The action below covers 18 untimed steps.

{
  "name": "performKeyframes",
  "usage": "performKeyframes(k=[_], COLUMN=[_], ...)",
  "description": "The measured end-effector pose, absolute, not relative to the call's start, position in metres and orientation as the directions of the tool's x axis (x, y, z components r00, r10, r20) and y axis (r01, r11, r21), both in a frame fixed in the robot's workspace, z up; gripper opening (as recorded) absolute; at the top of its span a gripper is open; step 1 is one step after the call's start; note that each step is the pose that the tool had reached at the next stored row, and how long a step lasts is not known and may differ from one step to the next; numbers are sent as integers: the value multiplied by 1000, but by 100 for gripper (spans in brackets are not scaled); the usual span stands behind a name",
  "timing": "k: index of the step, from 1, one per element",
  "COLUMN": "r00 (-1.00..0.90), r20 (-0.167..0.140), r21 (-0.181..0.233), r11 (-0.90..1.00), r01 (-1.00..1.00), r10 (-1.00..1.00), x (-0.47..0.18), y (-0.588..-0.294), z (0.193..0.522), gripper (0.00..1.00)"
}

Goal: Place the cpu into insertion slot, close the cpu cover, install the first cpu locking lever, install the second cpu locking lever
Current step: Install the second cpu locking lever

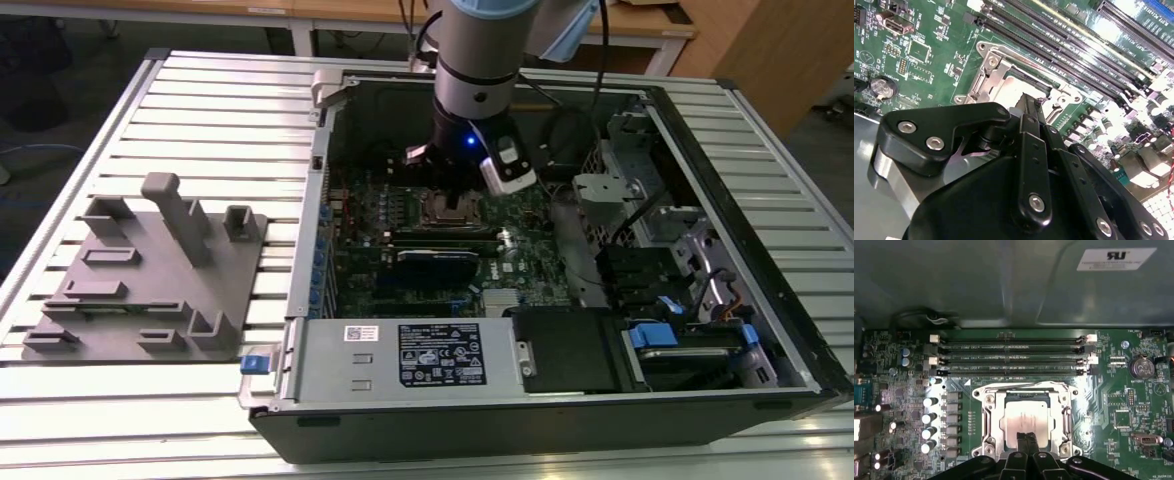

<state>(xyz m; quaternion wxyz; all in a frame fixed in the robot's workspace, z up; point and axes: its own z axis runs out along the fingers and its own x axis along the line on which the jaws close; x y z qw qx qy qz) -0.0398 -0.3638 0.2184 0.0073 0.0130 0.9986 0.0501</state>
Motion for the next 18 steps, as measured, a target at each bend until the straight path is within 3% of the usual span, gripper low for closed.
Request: performKeyframes(k=[18], r00=[-1000], r20=[-14], r21=[75], r11=[997], r01=[25], r10=[26], x=[-40], y=[-359], z=[220], gripper=[10])
